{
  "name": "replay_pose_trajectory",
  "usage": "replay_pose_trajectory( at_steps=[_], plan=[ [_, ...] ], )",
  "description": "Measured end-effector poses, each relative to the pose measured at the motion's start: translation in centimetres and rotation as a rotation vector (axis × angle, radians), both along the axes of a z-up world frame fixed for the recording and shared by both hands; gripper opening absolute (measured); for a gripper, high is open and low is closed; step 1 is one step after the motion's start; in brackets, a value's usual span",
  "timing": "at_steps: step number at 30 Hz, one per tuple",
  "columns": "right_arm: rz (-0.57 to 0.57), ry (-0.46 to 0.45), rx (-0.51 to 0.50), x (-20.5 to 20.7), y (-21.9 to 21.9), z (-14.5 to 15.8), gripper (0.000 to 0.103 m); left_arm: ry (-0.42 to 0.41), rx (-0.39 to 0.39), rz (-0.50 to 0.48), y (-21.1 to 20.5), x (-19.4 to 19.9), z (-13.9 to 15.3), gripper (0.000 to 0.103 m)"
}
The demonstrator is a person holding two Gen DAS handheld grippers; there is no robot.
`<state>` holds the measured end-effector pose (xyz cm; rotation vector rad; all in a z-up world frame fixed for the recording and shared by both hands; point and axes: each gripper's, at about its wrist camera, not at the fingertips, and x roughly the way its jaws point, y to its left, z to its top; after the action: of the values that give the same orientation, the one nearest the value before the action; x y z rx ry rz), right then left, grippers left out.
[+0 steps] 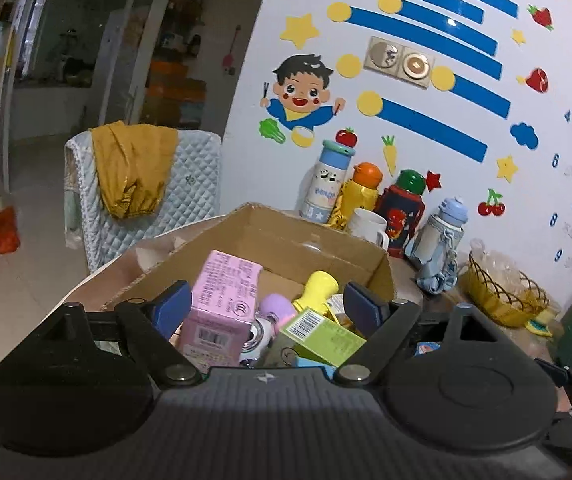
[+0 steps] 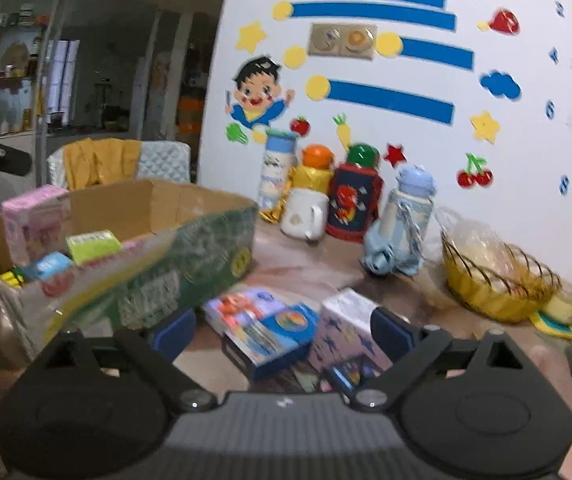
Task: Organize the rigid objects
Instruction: 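Move both tools back toward the airplane-print box and space-print cube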
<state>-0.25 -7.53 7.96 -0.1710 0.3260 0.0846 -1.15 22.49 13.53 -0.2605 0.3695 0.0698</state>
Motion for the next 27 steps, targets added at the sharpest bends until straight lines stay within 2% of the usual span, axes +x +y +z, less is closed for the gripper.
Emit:
replay_pose_trajectory(
  at_steps=[4, 8, 15, 19, 24, 26, 27],
  plan=[
    [-0.064, 0.042, 0.045, 1.0, -2.0, -0.9, 0.100, 0.005, 0.010, -0.018, -0.7, 0.0, -0.3, 0.103],
    [-0.102, 0.108, 0.079, 2.2, -3.7, -2.2, 0.100, 0.008, 0.026, -0.042, -1.4, -0.1, -0.6, 0.103],
    [-0.118, 0.171, 0.151, 3.7, -5.5, -4.3, 0.099, -0.002, 0.069, -0.085, -2.7, -1.0, -1.0, 0.103],
    [-0.099, 0.205, 0.230, 4.5, -6.5, -4.9, 0.093, -0.023, 0.086, -0.104, -3.3, -1.5, -1.0, 0.103],
    [-0.093, 0.227, 0.247, 5.1, -7.0, -5.3, 0.079, -0.050, 0.108, -0.133, -4.5, -2.4, -1.0, 0.103],
    [-0.082, 0.243, 0.251, 5.2, -7.3, -5.6, 0.068, -0.060, 0.118, -0.142, -5.0, -2.8, -0.9, 0.103],
    [-0.076, 0.247, 0.256, 5.3, -7.5, -5.7, 0.068, -0.063, 0.117, -0.147, -5.2, -2.9, -0.8, 0.103]
  ],
)
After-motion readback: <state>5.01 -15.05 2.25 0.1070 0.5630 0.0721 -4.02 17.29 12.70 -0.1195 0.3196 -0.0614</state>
